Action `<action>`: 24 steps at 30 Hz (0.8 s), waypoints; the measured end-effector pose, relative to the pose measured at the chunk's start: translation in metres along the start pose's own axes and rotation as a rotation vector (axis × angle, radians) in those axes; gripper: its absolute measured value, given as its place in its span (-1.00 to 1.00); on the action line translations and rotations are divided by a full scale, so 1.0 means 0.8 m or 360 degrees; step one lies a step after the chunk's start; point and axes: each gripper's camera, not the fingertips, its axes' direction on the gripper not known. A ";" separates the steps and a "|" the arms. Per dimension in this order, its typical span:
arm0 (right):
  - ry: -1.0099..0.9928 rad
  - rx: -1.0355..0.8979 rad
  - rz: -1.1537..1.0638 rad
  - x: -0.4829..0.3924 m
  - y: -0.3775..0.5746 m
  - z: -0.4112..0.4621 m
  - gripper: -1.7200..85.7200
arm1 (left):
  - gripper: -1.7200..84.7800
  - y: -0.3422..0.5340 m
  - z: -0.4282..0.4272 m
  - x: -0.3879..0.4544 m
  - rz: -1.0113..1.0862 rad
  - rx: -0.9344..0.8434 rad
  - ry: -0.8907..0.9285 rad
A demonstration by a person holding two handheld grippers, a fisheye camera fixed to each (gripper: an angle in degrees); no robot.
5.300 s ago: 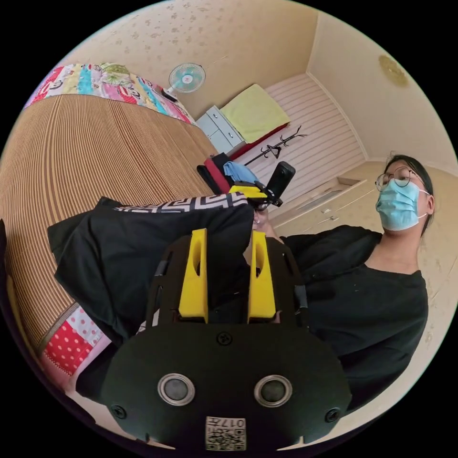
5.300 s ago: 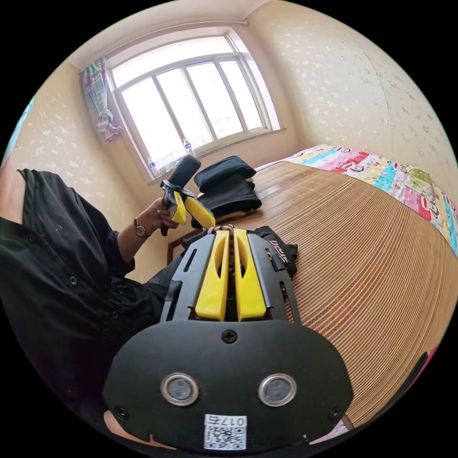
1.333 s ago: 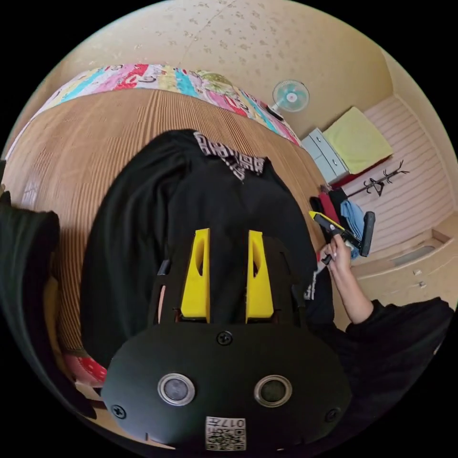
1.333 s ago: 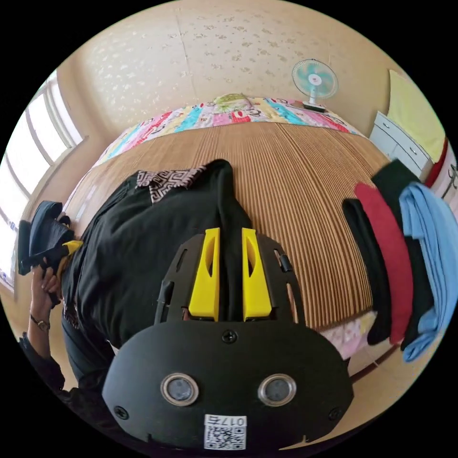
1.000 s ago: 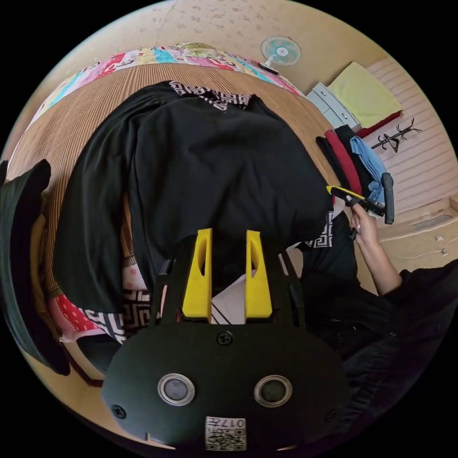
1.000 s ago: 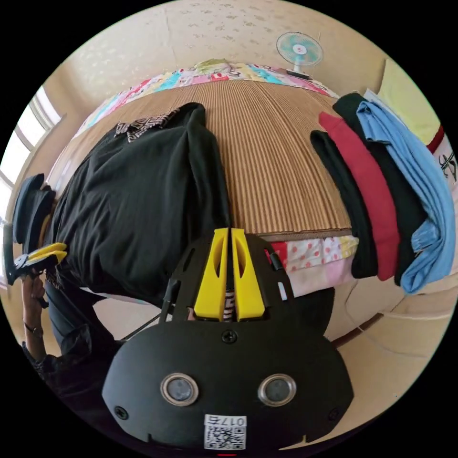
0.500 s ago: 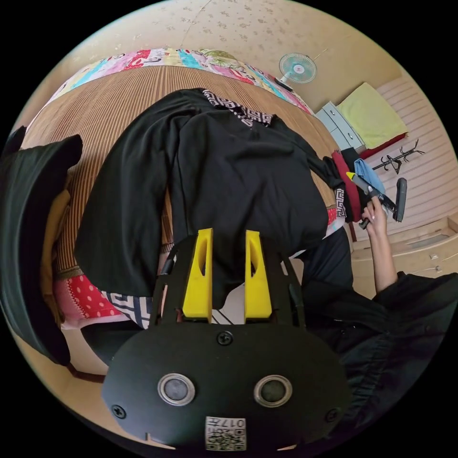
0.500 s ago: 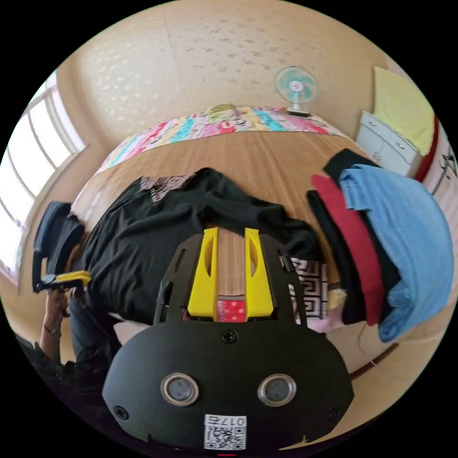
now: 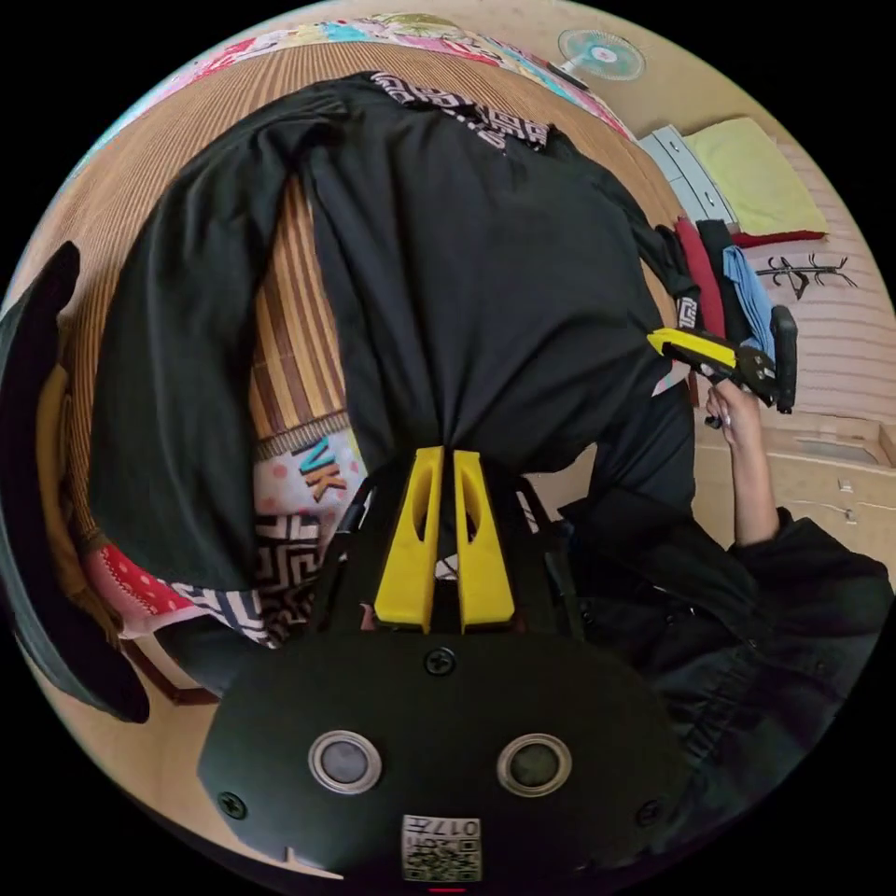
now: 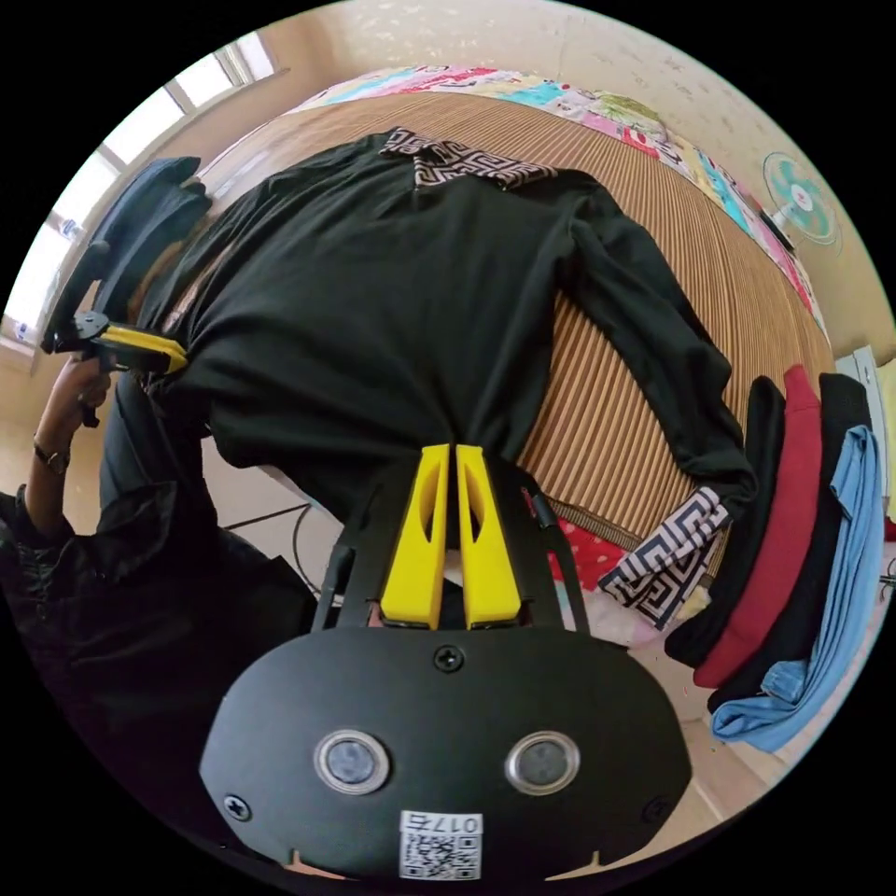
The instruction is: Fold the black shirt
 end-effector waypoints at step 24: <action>-0.0596 0.0622 0.0432 0.170 -0.108 -0.010 -0.77 | -0.78 -0.212 -0.181 -0.076 -0.0152 0.0705 0.0403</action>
